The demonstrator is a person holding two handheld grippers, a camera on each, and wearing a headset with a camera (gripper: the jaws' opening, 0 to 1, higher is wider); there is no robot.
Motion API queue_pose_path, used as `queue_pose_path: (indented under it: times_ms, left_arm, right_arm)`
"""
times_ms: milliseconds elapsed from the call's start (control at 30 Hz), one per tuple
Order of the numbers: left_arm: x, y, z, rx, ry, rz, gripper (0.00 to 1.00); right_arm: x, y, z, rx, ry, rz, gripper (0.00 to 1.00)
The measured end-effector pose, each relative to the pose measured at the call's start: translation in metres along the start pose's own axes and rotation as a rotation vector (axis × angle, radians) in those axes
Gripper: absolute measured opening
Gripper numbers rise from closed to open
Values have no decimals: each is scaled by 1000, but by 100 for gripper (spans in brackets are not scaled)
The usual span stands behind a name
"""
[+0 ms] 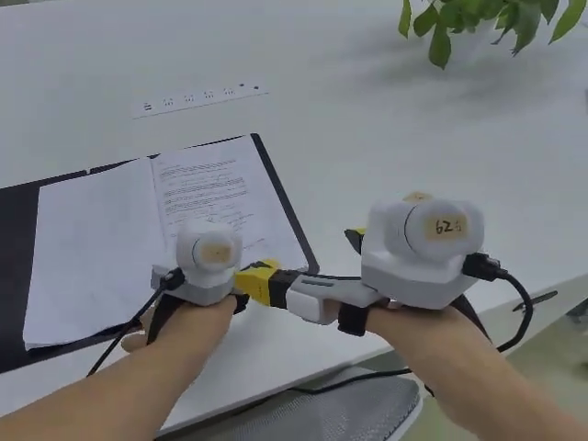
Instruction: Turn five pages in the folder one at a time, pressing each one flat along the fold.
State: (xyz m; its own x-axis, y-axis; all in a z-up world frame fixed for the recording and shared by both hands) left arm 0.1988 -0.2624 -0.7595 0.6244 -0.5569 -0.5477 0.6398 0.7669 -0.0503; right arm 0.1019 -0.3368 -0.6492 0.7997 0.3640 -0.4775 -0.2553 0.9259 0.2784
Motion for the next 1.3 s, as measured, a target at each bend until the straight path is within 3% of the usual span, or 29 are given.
queue_pose_path:
  times_ms: [100, 167, 433, 800, 1000, 1200, 1300]
  left_arm:
    - [1, 0, -2, 5, -16, -5, 53]
    - [-1, 3, -3, -4, -26, -2, 44]
    - [-1, 6, -4, 1, -62, -10, 40]
    - [-1, 11, -4, -16, -71, -5, 29]
    - [-2, 21, -3, -47, -65, 17, 12]
    - [-2, 22, -3, -55, -73, 18, 11]
    - [-2, 22, -3, -51, -75, 16, 11]
  right_arm:
    - [3, -1, -1, 5, 6, 3, 95]
    - [4, -1, -2, 9, 13, 5, 95]
    - [11, -1, -4, 14, 26, 16, 94]
    - [20, -1, -8, 37, 46, 25, 93]
    - [25, -1, -10, 53, 56, 28, 91]
    - [37, -1, -17, 147, 96, 44, 84]
    - [43, 1, -18, 261, 101, 63, 76]
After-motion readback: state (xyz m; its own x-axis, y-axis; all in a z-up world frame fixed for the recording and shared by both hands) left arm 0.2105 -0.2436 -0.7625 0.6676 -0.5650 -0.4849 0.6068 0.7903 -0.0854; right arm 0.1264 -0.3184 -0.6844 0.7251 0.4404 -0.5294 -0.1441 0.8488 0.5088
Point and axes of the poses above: the centre of the closed fingertips' face, and the gripper's own axes: x roughly forward along the fingers, y roughly to its left, z roughly out of its top, the point moved 4 cm from there along -x, roughly backward along the fingers, and after that the axes turned 4 degrees about -z, right-handed, at the moved point
